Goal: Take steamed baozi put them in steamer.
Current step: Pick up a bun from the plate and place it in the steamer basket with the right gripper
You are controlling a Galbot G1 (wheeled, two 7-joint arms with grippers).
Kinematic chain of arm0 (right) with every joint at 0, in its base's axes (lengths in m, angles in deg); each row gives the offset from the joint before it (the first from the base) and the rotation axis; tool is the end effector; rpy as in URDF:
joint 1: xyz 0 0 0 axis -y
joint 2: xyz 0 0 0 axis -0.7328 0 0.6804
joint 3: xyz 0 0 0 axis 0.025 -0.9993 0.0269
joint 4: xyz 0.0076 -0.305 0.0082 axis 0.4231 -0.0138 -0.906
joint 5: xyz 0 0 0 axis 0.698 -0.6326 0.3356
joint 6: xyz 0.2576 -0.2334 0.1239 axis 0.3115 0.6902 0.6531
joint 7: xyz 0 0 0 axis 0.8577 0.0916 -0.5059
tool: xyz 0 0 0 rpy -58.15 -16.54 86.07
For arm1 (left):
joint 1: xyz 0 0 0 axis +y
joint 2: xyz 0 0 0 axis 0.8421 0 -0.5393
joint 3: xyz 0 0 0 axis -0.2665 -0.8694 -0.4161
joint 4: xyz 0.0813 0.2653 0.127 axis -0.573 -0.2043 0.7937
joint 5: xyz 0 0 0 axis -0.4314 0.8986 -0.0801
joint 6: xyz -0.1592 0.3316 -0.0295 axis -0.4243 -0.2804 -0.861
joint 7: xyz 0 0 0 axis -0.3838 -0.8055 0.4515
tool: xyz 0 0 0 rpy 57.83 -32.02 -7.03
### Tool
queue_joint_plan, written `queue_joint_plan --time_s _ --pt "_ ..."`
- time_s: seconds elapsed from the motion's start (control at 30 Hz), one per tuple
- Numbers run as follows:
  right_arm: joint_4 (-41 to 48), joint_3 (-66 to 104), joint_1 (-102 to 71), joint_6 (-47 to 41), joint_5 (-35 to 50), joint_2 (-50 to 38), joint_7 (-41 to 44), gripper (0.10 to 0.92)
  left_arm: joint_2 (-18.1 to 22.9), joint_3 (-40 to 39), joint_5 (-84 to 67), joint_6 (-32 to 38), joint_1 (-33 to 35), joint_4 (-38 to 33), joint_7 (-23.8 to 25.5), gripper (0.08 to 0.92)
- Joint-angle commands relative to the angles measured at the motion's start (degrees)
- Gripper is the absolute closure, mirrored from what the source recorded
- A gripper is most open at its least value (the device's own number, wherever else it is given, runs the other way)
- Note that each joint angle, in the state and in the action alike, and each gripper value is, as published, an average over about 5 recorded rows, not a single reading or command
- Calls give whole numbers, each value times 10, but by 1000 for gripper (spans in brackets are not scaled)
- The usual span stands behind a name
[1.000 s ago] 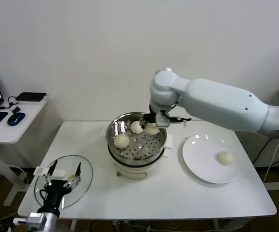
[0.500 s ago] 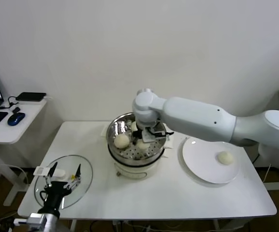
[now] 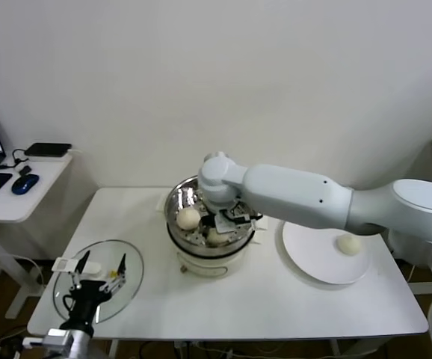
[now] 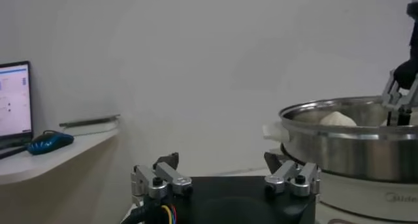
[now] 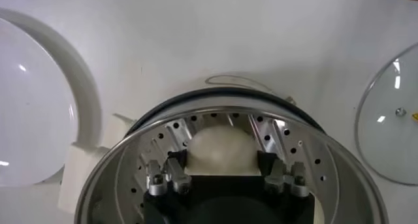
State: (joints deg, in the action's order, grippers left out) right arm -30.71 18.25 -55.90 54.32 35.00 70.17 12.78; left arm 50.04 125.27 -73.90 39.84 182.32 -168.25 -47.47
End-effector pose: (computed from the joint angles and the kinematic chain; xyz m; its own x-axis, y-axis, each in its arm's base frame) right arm 0.4557 0.2315 -0.0950 -0.2094 -0.0215 0.9776 0.1440 -0.9895 0.0091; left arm 0.1938 0.0849 -0.2837 -0.9985 -0.0007 0.0543 0.0069 0.9902 0.1397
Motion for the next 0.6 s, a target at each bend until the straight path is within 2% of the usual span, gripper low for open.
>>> queue_joint_plan --time_s 0.03,0.6 --pt "2 -1 -8 5 -6 4 0 322 1 -2 -1 -3 -2 -1 -1 177" --pt "-3 4 -15 17 -15 -4 -5 311 3 -4 1 -5 -5 -1 -1 177"
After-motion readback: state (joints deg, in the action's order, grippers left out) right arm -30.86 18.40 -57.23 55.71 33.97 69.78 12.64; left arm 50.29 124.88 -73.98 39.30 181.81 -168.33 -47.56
